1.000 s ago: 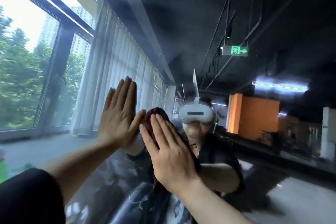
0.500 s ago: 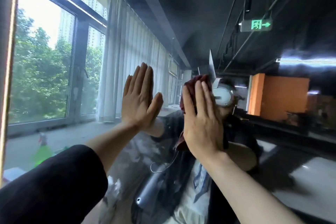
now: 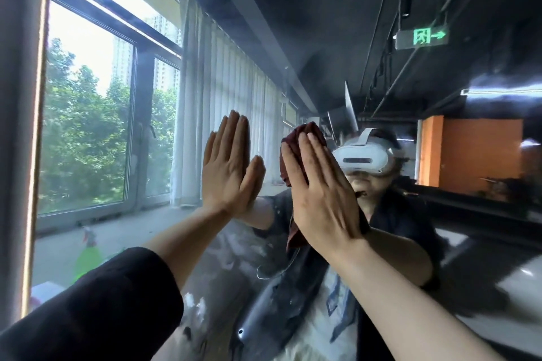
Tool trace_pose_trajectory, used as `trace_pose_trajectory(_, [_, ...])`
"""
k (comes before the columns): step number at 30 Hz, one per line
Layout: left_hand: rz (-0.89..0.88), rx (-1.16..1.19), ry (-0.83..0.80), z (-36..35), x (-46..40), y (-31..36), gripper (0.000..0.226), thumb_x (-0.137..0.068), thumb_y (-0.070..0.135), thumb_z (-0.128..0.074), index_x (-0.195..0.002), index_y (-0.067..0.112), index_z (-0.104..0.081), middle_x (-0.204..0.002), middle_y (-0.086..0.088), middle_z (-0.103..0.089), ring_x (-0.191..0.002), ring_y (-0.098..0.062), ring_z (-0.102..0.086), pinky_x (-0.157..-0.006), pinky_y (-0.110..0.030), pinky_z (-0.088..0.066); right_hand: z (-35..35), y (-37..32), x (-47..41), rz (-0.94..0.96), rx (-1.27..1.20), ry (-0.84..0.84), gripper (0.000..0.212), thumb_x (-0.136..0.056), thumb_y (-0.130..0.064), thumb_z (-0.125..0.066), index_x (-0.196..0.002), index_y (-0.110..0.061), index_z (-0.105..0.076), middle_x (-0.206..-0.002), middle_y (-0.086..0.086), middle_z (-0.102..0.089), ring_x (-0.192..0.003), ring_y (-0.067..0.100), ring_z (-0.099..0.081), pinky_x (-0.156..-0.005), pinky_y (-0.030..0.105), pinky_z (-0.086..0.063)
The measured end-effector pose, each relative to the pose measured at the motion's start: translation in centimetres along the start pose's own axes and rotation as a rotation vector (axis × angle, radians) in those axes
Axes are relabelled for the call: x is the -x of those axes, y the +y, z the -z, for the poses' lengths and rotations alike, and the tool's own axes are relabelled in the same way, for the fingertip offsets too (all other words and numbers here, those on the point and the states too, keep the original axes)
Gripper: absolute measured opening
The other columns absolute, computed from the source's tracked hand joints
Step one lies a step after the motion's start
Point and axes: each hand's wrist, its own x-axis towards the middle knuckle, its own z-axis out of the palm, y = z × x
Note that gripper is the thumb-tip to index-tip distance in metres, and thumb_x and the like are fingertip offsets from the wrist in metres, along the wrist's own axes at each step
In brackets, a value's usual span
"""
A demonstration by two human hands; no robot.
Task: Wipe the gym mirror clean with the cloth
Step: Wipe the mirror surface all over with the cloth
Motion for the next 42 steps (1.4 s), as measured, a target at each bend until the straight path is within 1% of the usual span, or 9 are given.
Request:
trace_pose_trajectory(5, [-0.004, 0.011, 0.006, -0.1, 0.2, -0.1, 0.068, -0.1, 0.041, -0.023, -0.157, 0.005, -0.022, -0.165, -0.011, -0.016, -0.154, -0.02, -0.011, -0.125, -0.039, -0.008, -0.3, -1.0, -1.5, -0.271, 0.053, 0.138, 0.052, -0.097, -0.001, -0.038, -0.149, 0.0, -0.043, -0.153, 0.029, -0.038, -0.144, 0.041, -0.035, -0.121, 0.045, -0.027])
trace_pose_trajectory(10, [-0.01, 0.03, 0.029, -0.4, 0.3, -0.2, 0.063, -0.102, 0.037, -0.024, -0.156, 0.004, -0.025, -0.164, -0.012, -0.02, -0.153, -0.022, -0.014, -0.124, -0.042, -0.012, -1.1, -1.3, -1.7, 0.096, 0.017, 0.012, 0.051, -0.097, -0.001, -0.034, -0.146, -0.005, -0.049, -0.149, 0.025, -0.046, -0.139, 0.037, -0.045, -0.119, 0.043, -0.031])
trace_pose_trajectory(16, [-0.014, 0.049, 0.01, -0.6, 0.6, -0.2, 0.065, -0.102, 0.04, -0.017, -0.159, 0.009, -0.015, -0.167, -0.007, -0.009, -0.155, -0.017, -0.004, -0.125, -0.039, -0.005, 0.1, -0.2, -3.2, -0.338, 0.094, 0.154, 0.072, -0.084, 0.005, -0.065, -0.151, -0.004, -0.039, -0.156, 0.026, -0.035, -0.146, 0.041, -0.031, -0.118, 0.047, -0.026])
trace_pose_trajectory(23, [-0.085, 0.085, 0.041, -1.4, 0.6, -1.1, 0.065, -0.103, 0.04, -0.019, -0.158, 0.006, -0.015, -0.166, -0.011, -0.011, -0.154, -0.021, -0.004, -0.126, -0.041, -0.002, -2.7, -3.8, -2.6, -0.147, 0.199, 0.067, 0.06, -0.092, 0.0, -0.06, -0.149, -0.003, -0.042, -0.154, 0.026, -0.039, -0.145, 0.039, -0.034, -0.119, 0.043, -0.023])
trace_pose_trajectory(29, [-0.269, 0.388, 0.11, -1.0, 0.9, -2.9, 0.051, -0.103, 0.014, -0.034, -0.15, -0.005, -0.034, -0.159, -0.02, -0.03, -0.15, -0.029, -0.022, -0.126, -0.038, -0.007, -4.7, -7.2, -3.9, -0.446, 0.241, 0.224, 0.053, -0.099, -0.019, -0.038, -0.151, -0.007, -0.039, -0.157, 0.024, -0.035, -0.147, 0.038, -0.032, -0.12, 0.044, -0.029])
trace_pose_trajectory(32, [-0.359, 0.621, 0.055, -0.4, 2.1, -5.9, 0.052, -0.098, 0.011, -0.033, -0.146, -0.005, -0.041, -0.154, -0.018, -0.041, -0.148, -0.025, -0.028, -0.125, -0.034, -0.013, -6.8, -10.5, -2.8, -0.338, 0.231, 0.164, 0.051, -0.099, -0.013, -0.045, -0.15, -0.011, -0.043, -0.156, 0.021, -0.037, -0.147, 0.034, -0.031, -0.12, 0.04, -0.027])
trace_pose_trajectory(35, [-0.419, 0.48, 0.056, 0.2, 2.7, -10.2, 0.052, -0.094, 0.009, -0.048, -0.145, -0.005, -0.044, -0.155, -0.018, -0.04, -0.149, -0.025, -0.028, -0.125, -0.038, -0.016, -5.9, -10.3, -2.1, -0.296, 0.264, 0.048, 0.052, -0.099, -0.022, -0.039, -0.15, -0.012, -0.044, -0.157, 0.018, -0.037, -0.147, 0.031, -0.031, -0.121, 0.036, -0.022])
trace_pose_trajectory(39, [-0.487, 0.313, 0.038, 1.1, 2.0, -13.7, 0.061, -0.093, 0.02, -0.054, -0.148, -0.002, -0.04, -0.16, -0.015, -0.031, -0.151, -0.026, -0.023, -0.123, -0.044, -0.017, -6.1, -9.8, -5.2, -0.713, 0.29, 0.291, 0.055, -0.1, -0.029, -0.03, -0.149, -0.012, -0.045, -0.156, 0.019, -0.038, -0.146, 0.036, -0.034, -0.115, 0.055, -0.035])
trace_pose_trajectory(42, [-0.429, 0.26, 0.035, 1.3, 2.7, -13.9, 0.062, -0.096, 0.024, -0.051, -0.15, -0.002, -0.037, -0.161, -0.015, -0.028, -0.151, -0.026, -0.022, -0.122, -0.047, -0.017, -8.0, -13.0, -5.7, -0.53, 0.27, 0.177, 0.053, -0.101, -0.027, -0.033, -0.15, -0.011, -0.045, -0.157, 0.02, -0.037, -0.147, 0.035, -0.032, -0.12, 0.047, -0.03])
